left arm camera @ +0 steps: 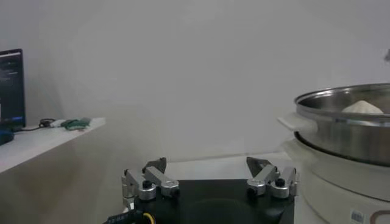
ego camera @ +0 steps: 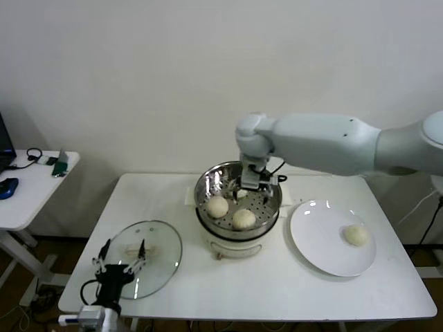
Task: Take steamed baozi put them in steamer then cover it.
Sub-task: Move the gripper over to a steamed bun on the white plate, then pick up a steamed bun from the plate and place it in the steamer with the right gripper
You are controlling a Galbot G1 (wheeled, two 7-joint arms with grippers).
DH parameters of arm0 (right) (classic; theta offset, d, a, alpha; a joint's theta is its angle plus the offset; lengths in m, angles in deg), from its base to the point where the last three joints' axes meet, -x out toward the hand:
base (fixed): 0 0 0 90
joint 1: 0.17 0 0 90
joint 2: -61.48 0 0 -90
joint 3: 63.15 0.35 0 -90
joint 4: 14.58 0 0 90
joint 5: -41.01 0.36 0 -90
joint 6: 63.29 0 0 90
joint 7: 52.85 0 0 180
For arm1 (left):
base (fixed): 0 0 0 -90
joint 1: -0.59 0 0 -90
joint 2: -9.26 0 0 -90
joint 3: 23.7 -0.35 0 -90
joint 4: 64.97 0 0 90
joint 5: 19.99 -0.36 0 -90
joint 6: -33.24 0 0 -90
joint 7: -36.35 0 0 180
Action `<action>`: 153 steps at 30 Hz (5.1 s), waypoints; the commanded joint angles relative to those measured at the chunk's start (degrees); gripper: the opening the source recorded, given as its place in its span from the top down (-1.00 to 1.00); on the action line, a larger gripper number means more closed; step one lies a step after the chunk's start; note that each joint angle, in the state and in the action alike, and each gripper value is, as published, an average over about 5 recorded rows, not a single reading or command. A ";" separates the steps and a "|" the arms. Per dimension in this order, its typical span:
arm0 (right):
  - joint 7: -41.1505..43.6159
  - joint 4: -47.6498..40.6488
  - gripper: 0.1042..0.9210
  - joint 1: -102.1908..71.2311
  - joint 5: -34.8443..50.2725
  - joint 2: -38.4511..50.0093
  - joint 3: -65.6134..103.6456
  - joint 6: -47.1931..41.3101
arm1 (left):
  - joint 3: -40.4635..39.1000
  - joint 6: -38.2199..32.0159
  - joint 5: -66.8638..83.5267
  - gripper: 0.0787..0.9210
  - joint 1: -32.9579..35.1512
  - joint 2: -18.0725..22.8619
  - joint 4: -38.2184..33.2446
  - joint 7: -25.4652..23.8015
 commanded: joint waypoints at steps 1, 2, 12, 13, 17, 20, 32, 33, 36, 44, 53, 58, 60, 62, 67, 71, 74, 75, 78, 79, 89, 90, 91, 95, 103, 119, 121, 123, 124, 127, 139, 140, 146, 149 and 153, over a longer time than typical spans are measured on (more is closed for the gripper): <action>-4.10 -1.89 -0.76 6.32 19.77 14.26 -6.10 -14.28 | -0.33 0.18 0.00 -0.77 -0.38 -0.35 -0.31 0.03; -4.84 -1.90 -0.76 6.52 21.25 15.72 -6.85 -16.04 | -0.36 0.23 0.00 -0.77 -0.46 -0.42 -0.34 0.04; -8.59 0.40 -0.76 -1.20 17.41 33.55 -5.31 -31.71 | -0.08 0.05 0.12 -0.77 -0.03 -1.09 -0.23 0.09; -8.55 0.27 -0.76 -3.44 16.03 34.81 -3.90 -31.82 | -0.04 0.01 0.12 -0.77 0.07 -1.11 -0.22 0.09; -8.34 -0.73 -0.76 -14.18 11.23 38.43 3.84 -31.76 | 0.09 0.00 0.08 -0.77 0.40 -1.13 -0.37 0.11; -7.97 -3.04 -0.76 -21.31 7.19 39.04 9.51 -31.02 | 0.16 0.12 -0.04 -0.77 0.63 -1.17 -0.64 0.12; -7.37 -18.63 -0.76 -37.47 -2.48 33.15 25.90 -27.09 | 0.63 0.31 -1.27 -0.77 1.94 -0.80 -1.23 0.13; -7.31 -19.40 -0.76 -37.88 -2.76 32.73 26.47 -27.04 | 0.63 0.31 -1.42 -0.77 1.94 -0.75 -1.25 0.09; -7.03 -21.37 -0.76 -38.61 -3.40 31.53 27.60 -26.79 | 0.50 0.49 -1.89 -0.77 1.82 -0.52 -1.40 0.02; -6.36 -23.24 -0.76 -39.04 -4.07 29.50 28.27 -26.50 | 0.29 0.58 -2.67 -0.77 1.91 0.02 -1.41 0.12; -5.94 -24.61 -0.76 -39.19 -5.12 28.23 28.84 -25.92 | 0.46 0.40 -2.71 -0.77 2.30 0.14 -1.35 0.17; -5.18 -24.95 -0.74 -39.08 -5.18 27.91 28.94 -25.51 | 0.45 0.40 -2.76 -0.77 2.33 0.16 -1.43 0.20; -5.04 -25.16 -0.69 -38.96 -4.93 27.84 28.94 -25.27 | 0.47 0.49 -2.75 -0.77 2.29 0.16 -1.45 0.37; -4.95 -25.28 -0.62 -38.84 -4.53 27.83 28.96 -25.06 | 0.65 0.66 -2.65 -0.77 2.09 0.20 -1.46 0.56; -4.63 -25.64 -0.50 -38.60 -3.66 27.61 29.05 -24.89 | 1.37 0.99 -2.16 -0.77 1.41 0.07 -1.48 0.76; -4.78 -25.88 -0.46 -38.16 -2.12 27.30 29.09 -25.16 | 1.43 0.91 -2.15 -0.77 1.63 0.22 -1.56 0.76; -4.90 -25.45 -0.45 -37.09 0.02 27.41 28.46 -25.69 | 1.33 0.77 -2.18 -0.77 1.90 0.49 -1.62 0.74; -4.93 -25.11 -0.45 -36.43 1.14 27.56 27.97 -26.07 | 1.30 0.74 -2.18 -0.77 1.95 0.55 -1.64 0.75; -5.13 -23.40 -0.44 -32.78 5.63 28.20 24.74 -27.54 | 1.26 0.73 -2.16 -0.77 1.97 0.61 -1.74 0.75; -5.29 -22.74 -0.44 -30.87 7.52 28.36 23.26 -28.09 | 1.22 0.76 -2.15 -0.77 1.94 0.61 -1.78 0.75; -6.78 -15.56 -0.45 -0.80 33.19 24.30 -2.44 -31.58 | 0.12 0.86 -1.92 -0.77 1.61 0.84 -2.42 0.65; -6.86 -15.05 -0.45 2.06 35.54 23.05 -4.86 -31.68 | 0.02 0.90 -1.81 -0.77 1.53 0.91 -2.54 0.61; -6.92 -14.67 -0.45 4.51 37.86 21.68 -7.05 -31.79 | -0.08 0.93 -1.69 -0.77 1.46 1.00 -2.67 0.57; -7.83 -13.27 -0.45 10.34 46.10 16.89 -12.35 -32.60 | -0.52 0.89 -1.32 -0.77 1.42 1.30 -3.03 0.39; -10.86 -7.70 -0.45 14.36 55.42 9.30 -15.63 -35.47 | -0.64 0.51 -0.48 -0.77 2.53 0.35 -4.32 -0.90; -13.84 -7.03 -0.45 7.40 52.88 -1.89 -18.92 -37.41 | -0.05 0.44 -0.17 -0.77 4.14 -0.19 -6.19 -0.96; -13.69 -7.78 -0.45 6.09 51.20 -2.48 -18.94 -37.37 | 0.09 0.28 -0.04 -0.77 4.33 -0.20 -6.05 -0.97; -13.46 -8.67 -0.46 4.73 49.63 -3.02 -18.94 -37.30 | 0.17 0.18 0.15 -0.77 4.49 -0.25 -5.87 -0.97; -13.39 -9.15 -0.46 4.09 48.98 -3.25 -18.90 -37.28 | 0.18 0.15 0.23 -0.77 4.51 -0.30 -5.75 -0.98; -13.42 -10.78 -0.46 2.00 47.81 -4.08 -18.69 -37.26 | 0.15 0.16 0.40 -0.77 4.39 -0.42 -5.40 -0.98; -12.72 -14.34 -0.48 -1.97 45.08 -5.61 -17.84 -37.25 | 0.46 -0.20 1.12 -0.77 3.74 -0.39 -3.78 -0.95; -12.71 -14.32 -0.49 -2.16 44.74 -5.53 -17.83 -37.26 | 0.46 -0.27 1.14 -0.77 3.84 -0.39 -3.73 -0.96; -12.99 -14.13 -0.50 -2.52 43.94 -4.76 -17.33 -37.87 | 0.51 -0.36 1.22 -0.77 3.97 -0.46 -3.70 -0.96; -13.01 -13.51 -0.58 -2.21 43.56 -3.97 -17.10 -38.38 | 0.48 -0.32 1.22 -0.77 3.90 -0.39 -3.78 -0.96; -12.68 -12.96 -0.73 -1.37 43.61 -2.63 -16.38 -38.62 | 0.44 -0.21 1.20 -0.77 3.64 -0.40 -3.82 -0.93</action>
